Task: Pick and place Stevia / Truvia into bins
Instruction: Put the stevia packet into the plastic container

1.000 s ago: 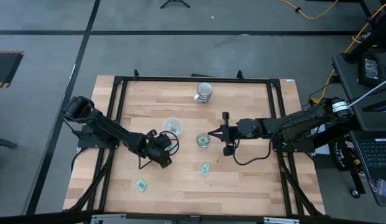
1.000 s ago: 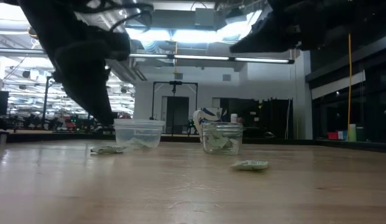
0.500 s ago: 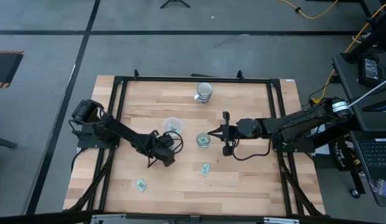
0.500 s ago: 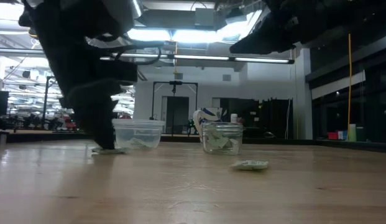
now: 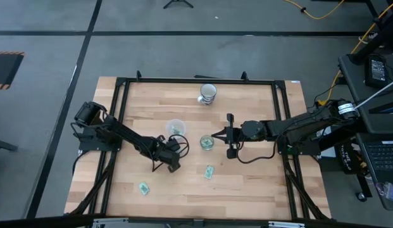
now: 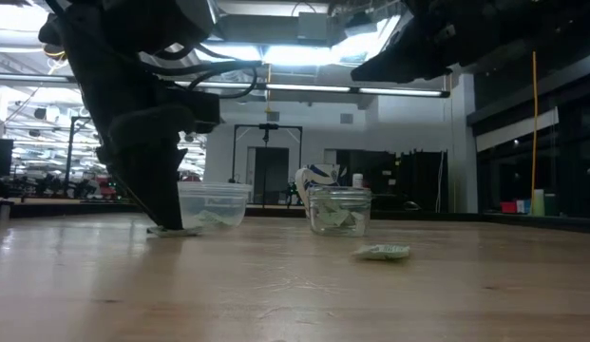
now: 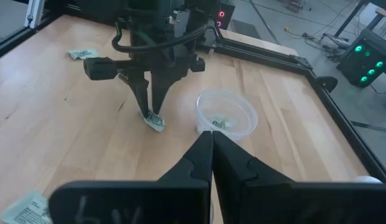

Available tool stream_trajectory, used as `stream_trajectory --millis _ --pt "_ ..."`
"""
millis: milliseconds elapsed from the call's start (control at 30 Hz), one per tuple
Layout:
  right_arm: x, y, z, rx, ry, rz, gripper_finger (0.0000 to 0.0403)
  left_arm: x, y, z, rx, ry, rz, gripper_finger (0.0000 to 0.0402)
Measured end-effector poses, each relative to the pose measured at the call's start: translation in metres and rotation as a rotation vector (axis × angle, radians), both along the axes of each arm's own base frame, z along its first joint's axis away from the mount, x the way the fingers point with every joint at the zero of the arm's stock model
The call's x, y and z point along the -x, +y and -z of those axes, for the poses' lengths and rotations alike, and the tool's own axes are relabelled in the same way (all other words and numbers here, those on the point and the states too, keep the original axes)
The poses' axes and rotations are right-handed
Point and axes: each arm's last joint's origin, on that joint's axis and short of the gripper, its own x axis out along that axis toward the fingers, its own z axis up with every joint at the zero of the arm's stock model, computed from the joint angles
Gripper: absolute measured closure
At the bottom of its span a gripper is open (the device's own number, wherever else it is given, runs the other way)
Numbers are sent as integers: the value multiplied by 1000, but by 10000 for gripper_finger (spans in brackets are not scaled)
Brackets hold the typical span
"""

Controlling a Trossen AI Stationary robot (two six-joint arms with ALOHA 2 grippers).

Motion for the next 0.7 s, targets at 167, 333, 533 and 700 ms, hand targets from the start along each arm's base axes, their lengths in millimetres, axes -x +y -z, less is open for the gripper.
stream_trajectory --millis 167,333,533,700 --pt "0 0 1 2 7 0 389 1 -1 -1 3 5 25 392" --pt "1 0 2 -15 20 7 389 8 -4 -15 34 4 105 397" --pt "1 0 3 -14 27 7 389 18 -7 -52 27 -112 216 397" --pt "1 0 3 -14 27 7 389 25 -5 -76 8 -195 299 397"
